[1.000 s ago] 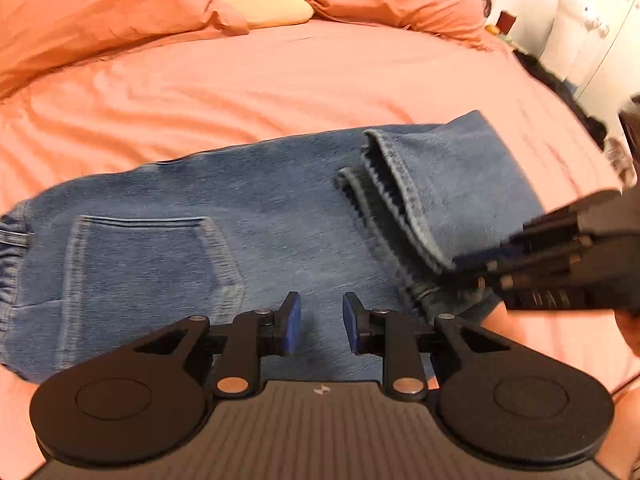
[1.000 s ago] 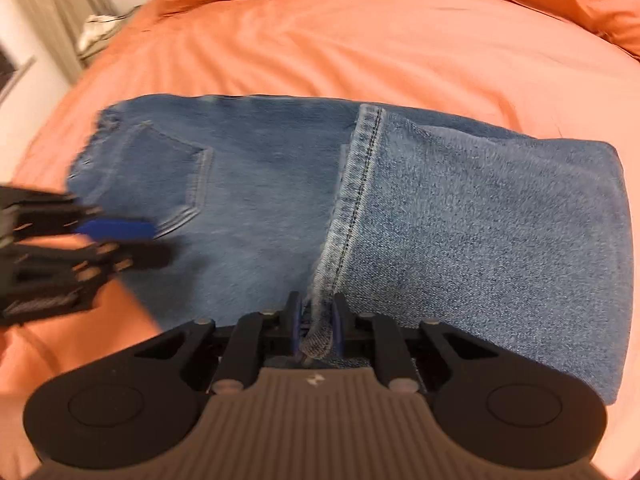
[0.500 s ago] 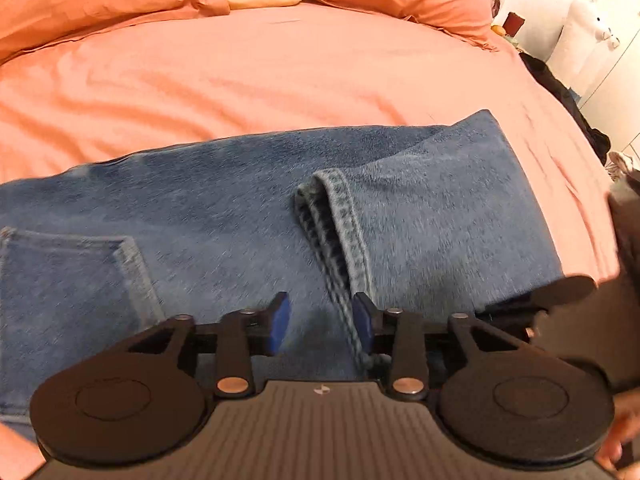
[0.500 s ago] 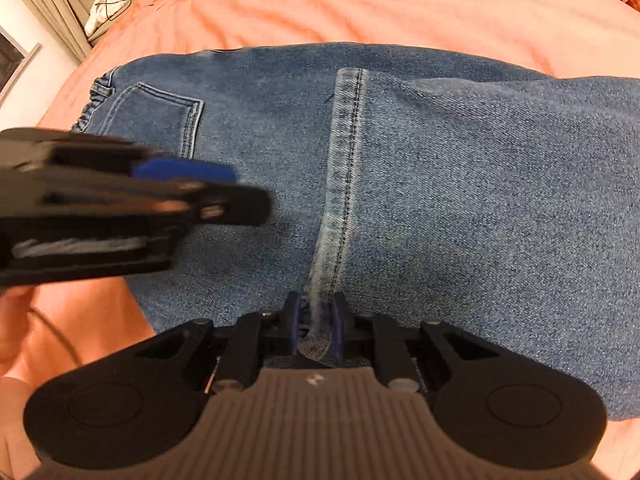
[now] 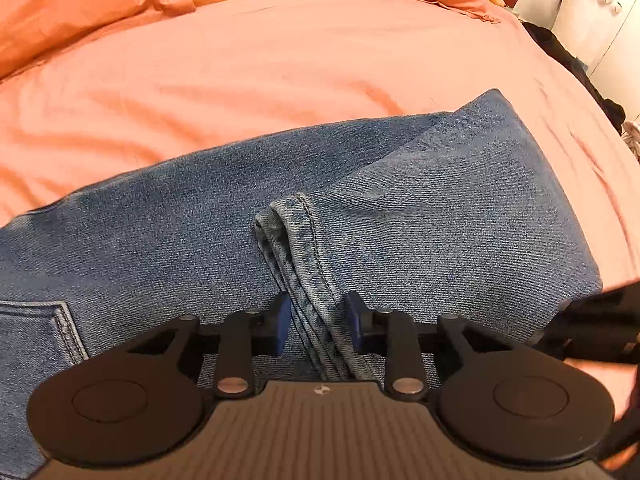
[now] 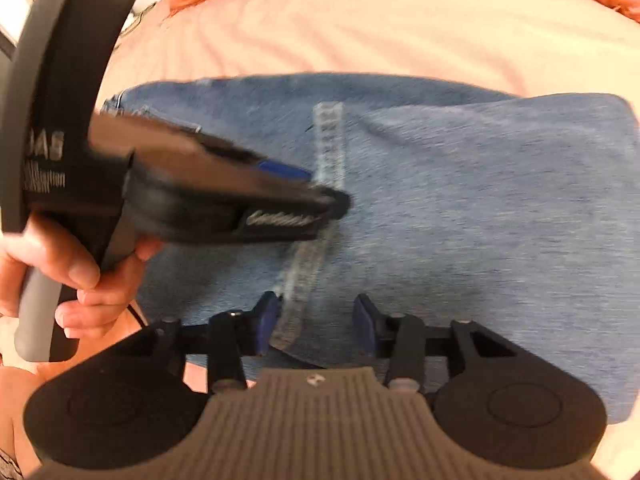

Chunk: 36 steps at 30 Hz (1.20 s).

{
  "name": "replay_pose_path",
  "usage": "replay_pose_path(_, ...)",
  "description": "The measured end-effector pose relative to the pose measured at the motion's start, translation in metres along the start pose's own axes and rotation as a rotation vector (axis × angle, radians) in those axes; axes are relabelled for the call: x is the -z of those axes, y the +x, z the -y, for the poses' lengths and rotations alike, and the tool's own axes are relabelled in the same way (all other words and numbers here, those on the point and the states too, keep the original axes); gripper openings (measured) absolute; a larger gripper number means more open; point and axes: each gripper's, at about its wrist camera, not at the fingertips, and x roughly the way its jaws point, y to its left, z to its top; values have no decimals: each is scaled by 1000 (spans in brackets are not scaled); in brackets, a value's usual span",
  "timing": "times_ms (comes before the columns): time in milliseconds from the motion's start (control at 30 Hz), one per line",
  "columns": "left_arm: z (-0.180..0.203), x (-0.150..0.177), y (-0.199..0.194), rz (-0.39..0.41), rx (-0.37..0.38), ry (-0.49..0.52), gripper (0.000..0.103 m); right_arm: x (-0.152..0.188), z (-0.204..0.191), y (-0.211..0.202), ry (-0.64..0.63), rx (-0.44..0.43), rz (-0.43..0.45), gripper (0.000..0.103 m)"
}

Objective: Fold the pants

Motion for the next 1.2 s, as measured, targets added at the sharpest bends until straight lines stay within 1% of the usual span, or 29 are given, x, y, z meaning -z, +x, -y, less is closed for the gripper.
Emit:
replay_pose_path(67,3,2,-4,15,-15,4,26,-1,13,-13,7,35,25,40)
replay_pose_path(133,8,1,-10,29,-35,29,17,-2,29,-27,-15,99,61,39)
replay_pose_path(167,11,-1,-15,40,-40,46,15,-2,36,-34,-23,139,77,38)
replay_pose_path(233,17,-10,-25,49,-58,75,14,-4,58,-49,-17,209,103,27)
replay_pose_path(333,24,-24,-30,45,-89,97,14,-12,93,-69,19,286,127,19)
replay_pose_path(433,24,-23,-18,-10,-102,110,14,-21,118,-81,18,351,149,15)
replay_pose_path(467,24,-22,-9,-30,-107,107,14,-23,126,-81,24,358,152,14)
replay_pose_path(500,22,-18,-3,-45,-109,103,14,-27,134,-80,35,355,156,10)
replay_pose_path(667,20,-17,19,-69,-118,100,17,-46,159,-67,56,337,168,9)
replay_pose_path(767,18,-17,21,-74,-108,107,18,-59,169,-48,84,323,142,8)
replay_pose_path(800,17,-17,21,-74,-101,103,18,-69,170,-31,94,325,123,7)
replay_pose_path(833,16,-16,21,-74,-96,101,19,-71,175,-23,102,324,101,4)
replay_pose_path(867,16,-15,21,-74,-93,100,19,-71,180,-14,110,333,77,4)
replay_pose_path(933,16,-14,22,-74,-92,92,19,-72,187,0,127,340,74,2)
replay_pose_path(1000,16,-13,20,-77,-97,93,20,-73,186,0,147,355,75,2)
replay_pose_path(1067,16,-14,17,-85,-99,85,20,-73,178,-7,109,371,63,2)
replay_pose_path(1100,15,-16,16,-88,-98,73,20,-70,175,-13,97,365,53,2)
replay_pose_path(1167,14,-17,9,-101,-90,50,24,-57,168,-28,84,326,44,3)
replay_pose_path(1200,12,-15,7,-116,-80,41,29,-48,164,-38,67,308,42,3)
